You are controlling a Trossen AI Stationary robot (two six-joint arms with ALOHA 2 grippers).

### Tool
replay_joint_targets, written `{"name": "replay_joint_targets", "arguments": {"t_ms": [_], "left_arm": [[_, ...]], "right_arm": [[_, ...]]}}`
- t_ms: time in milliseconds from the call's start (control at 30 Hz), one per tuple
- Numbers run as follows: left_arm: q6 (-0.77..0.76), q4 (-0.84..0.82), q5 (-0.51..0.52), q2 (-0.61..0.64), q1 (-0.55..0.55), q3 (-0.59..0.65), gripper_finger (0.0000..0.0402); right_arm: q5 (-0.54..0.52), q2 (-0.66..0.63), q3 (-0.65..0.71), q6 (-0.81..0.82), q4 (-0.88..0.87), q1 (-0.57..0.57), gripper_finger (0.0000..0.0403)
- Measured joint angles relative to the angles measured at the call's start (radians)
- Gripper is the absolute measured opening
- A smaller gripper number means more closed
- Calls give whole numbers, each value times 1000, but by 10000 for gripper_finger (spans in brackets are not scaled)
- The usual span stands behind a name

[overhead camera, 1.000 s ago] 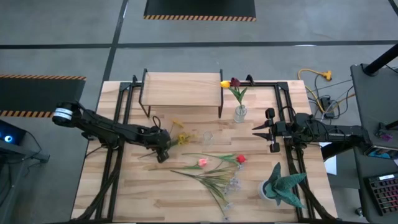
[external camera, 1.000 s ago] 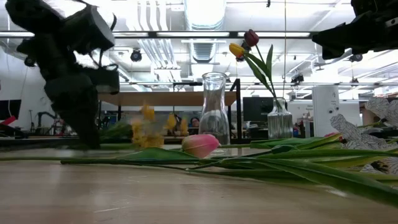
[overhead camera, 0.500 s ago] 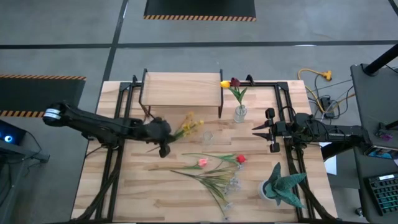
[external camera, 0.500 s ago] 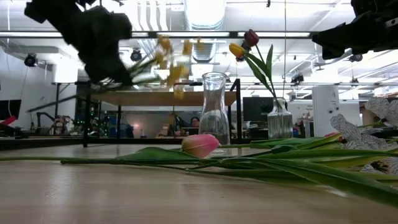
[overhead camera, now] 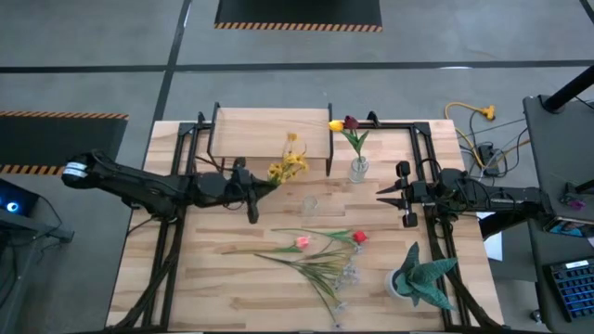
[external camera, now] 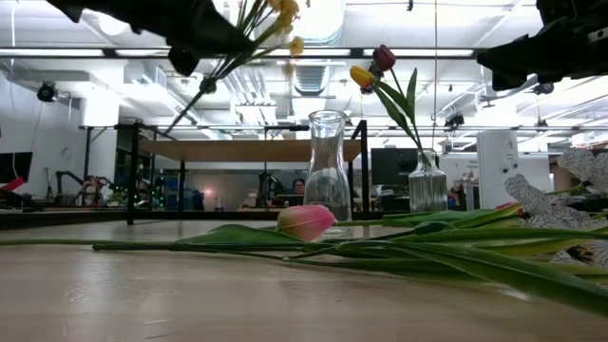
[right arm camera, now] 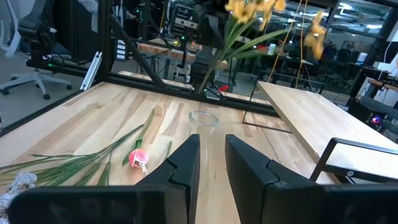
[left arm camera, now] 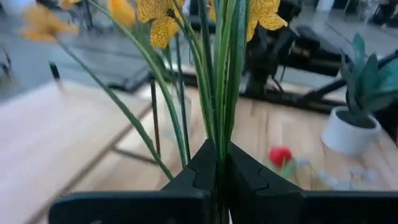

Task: Pick and place flowers into a vace then onto a shelf
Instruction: Put the yellow flowers into the bottom transparent vase

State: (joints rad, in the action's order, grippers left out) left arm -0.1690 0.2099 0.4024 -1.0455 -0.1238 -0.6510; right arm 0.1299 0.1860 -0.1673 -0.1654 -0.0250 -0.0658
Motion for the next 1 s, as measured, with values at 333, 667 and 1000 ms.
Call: {"name": "replay_joint_targets", "arguments": {"t_ms": [333,667,1000], "left_arm": [[133,263,123,-98,1,1,0],[202,591,76,-225,1,-3,0],[239,966,-8,-390,1,-3,0]], "right_arm": [[0,0,0,-5,0,0,75],[0,0,0,-21,2,0,63],[0,0,0,-21,3,0,62]]}}
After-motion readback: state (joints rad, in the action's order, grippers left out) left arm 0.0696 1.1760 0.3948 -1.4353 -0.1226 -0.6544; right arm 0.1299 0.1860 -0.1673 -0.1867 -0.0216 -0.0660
